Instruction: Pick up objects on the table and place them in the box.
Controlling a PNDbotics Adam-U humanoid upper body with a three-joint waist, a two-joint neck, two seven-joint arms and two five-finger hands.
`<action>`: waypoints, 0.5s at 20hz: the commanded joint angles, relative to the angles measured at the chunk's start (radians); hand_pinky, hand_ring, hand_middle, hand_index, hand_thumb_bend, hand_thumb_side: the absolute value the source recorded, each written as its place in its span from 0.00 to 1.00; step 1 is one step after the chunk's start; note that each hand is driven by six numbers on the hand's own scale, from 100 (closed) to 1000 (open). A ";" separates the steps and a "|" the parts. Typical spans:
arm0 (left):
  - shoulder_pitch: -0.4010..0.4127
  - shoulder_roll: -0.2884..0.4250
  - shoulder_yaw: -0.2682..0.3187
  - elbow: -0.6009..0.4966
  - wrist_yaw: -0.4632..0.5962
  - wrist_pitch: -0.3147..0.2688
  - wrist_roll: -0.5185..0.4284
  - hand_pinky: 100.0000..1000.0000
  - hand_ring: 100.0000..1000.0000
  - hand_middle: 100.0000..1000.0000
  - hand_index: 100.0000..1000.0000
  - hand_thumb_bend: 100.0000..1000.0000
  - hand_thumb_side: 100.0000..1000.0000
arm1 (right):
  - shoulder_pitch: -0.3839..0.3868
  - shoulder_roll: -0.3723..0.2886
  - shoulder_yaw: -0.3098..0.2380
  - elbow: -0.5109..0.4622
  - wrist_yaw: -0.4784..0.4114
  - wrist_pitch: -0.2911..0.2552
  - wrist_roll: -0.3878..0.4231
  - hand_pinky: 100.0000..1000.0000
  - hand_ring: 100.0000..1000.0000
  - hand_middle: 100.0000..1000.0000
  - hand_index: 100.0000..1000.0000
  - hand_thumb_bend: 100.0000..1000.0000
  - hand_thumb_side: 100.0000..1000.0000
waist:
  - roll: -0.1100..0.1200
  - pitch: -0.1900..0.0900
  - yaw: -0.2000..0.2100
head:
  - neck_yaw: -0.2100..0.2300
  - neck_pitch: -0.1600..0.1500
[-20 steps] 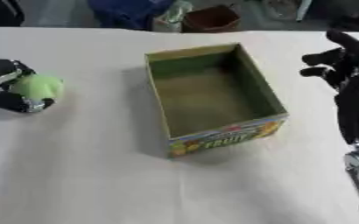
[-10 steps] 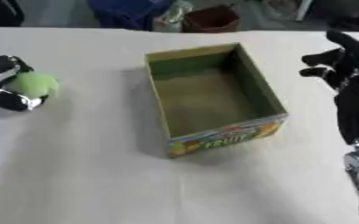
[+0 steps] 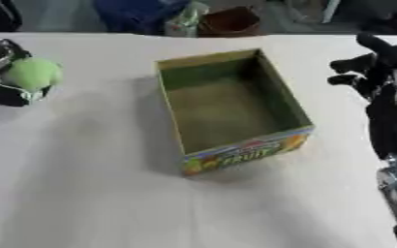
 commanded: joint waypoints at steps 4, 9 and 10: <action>-0.056 -0.020 0.009 -0.163 -0.017 0.060 0.069 0.18 0.33 0.28 0.44 0.00 0.23 | -0.028 -0.010 -0.005 -0.020 -0.015 -0.010 0.001 0.60 0.69 0.49 0.86 0.00 1.00 | 0.005 -0.020 -0.020 | 0.015 -0.018; -0.082 -0.100 0.002 -0.213 -0.051 0.087 0.102 0.17 0.31 0.25 0.42 0.00 0.25 | -0.063 0.000 0.005 -0.020 -0.034 -0.019 0.009 0.60 0.68 0.49 0.85 0.00 1.00 | 0.001 -0.017 -0.052 | 0.035 -0.009; -0.081 -0.120 -0.001 -0.221 -0.063 0.088 0.105 0.17 0.31 0.25 0.42 0.00 0.25 | -0.071 0.003 0.008 -0.020 -0.039 -0.021 0.011 0.60 0.68 0.49 0.85 0.00 1.00 | 0.000 -0.017 -0.058 | 0.036 -0.002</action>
